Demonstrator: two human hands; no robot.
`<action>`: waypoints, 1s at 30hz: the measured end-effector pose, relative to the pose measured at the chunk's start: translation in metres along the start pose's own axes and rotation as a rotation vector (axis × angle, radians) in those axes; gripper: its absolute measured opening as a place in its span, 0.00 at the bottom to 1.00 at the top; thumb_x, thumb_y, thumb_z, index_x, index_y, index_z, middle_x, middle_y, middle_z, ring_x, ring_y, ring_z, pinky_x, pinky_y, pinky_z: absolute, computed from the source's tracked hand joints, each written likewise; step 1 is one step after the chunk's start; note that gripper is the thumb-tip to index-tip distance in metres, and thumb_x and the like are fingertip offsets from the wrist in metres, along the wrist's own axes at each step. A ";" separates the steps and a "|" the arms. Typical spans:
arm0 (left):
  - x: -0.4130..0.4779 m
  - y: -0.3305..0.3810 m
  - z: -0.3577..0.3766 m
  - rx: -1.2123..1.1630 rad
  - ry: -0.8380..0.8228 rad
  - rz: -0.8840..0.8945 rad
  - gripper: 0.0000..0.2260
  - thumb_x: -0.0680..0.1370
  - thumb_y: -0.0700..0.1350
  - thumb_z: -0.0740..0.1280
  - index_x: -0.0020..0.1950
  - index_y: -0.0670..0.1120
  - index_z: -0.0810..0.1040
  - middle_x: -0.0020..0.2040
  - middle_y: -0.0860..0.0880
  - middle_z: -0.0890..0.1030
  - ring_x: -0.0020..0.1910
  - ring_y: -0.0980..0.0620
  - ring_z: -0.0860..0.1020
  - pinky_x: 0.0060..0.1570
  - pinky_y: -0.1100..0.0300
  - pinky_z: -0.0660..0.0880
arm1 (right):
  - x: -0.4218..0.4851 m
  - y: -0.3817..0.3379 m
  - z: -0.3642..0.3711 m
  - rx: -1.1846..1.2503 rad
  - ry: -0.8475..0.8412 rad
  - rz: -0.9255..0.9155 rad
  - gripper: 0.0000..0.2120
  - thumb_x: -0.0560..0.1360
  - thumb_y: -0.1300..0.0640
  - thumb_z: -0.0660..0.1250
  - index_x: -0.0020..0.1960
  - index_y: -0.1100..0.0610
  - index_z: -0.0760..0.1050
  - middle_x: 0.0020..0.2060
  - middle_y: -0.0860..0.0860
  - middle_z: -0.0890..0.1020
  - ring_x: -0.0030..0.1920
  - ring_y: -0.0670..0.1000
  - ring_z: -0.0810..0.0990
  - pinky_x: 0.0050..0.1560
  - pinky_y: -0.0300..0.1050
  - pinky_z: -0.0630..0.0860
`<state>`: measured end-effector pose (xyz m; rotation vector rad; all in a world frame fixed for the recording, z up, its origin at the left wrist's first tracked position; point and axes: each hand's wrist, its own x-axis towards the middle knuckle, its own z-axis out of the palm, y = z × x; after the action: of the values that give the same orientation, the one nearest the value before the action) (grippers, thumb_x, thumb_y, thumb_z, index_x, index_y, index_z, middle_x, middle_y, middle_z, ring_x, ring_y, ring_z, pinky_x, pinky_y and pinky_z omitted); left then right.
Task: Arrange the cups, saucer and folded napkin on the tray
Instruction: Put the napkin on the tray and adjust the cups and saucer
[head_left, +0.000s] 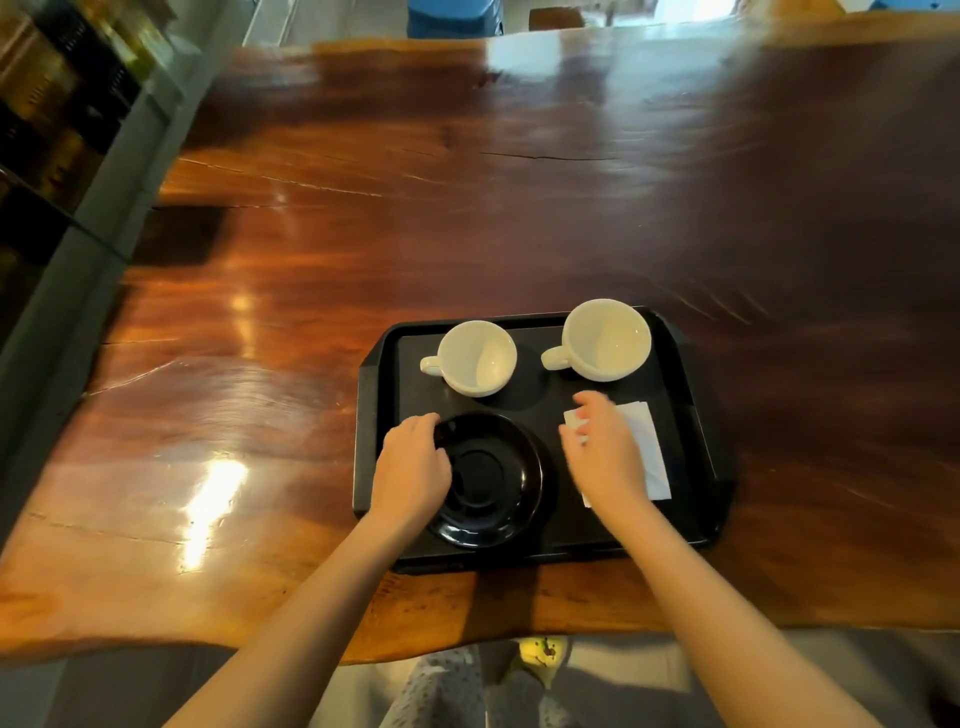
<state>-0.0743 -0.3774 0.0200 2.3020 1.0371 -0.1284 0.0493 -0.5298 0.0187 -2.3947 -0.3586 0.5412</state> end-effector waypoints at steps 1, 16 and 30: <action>-0.004 0.013 0.000 -0.056 0.016 0.015 0.20 0.77 0.38 0.60 0.70 0.44 0.69 0.66 0.45 0.75 0.67 0.46 0.71 0.65 0.53 0.68 | 0.007 0.005 -0.011 0.052 0.087 0.027 0.20 0.76 0.60 0.64 0.67 0.57 0.66 0.61 0.54 0.75 0.60 0.54 0.76 0.57 0.47 0.74; 0.034 0.140 0.052 -0.803 -0.248 -0.193 0.32 0.75 0.29 0.57 0.75 0.51 0.57 0.73 0.43 0.66 0.72 0.45 0.66 0.63 0.56 0.67 | 0.080 0.038 -0.019 0.467 0.095 0.136 0.38 0.68 0.61 0.74 0.72 0.55 0.59 0.68 0.54 0.70 0.68 0.53 0.70 0.66 0.50 0.70; 0.053 0.133 0.072 -0.727 -0.164 -0.209 0.31 0.70 0.30 0.58 0.71 0.50 0.62 0.70 0.45 0.70 0.68 0.43 0.70 0.65 0.49 0.72 | 0.081 0.045 -0.016 0.436 0.103 0.064 0.39 0.68 0.57 0.75 0.72 0.53 0.58 0.68 0.53 0.69 0.68 0.52 0.69 0.62 0.45 0.70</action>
<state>0.0671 -0.4513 0.0094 1.5054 1.0231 -0.0148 0.1329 -0.5417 -0.0224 -2.0061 -0.1040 0.4669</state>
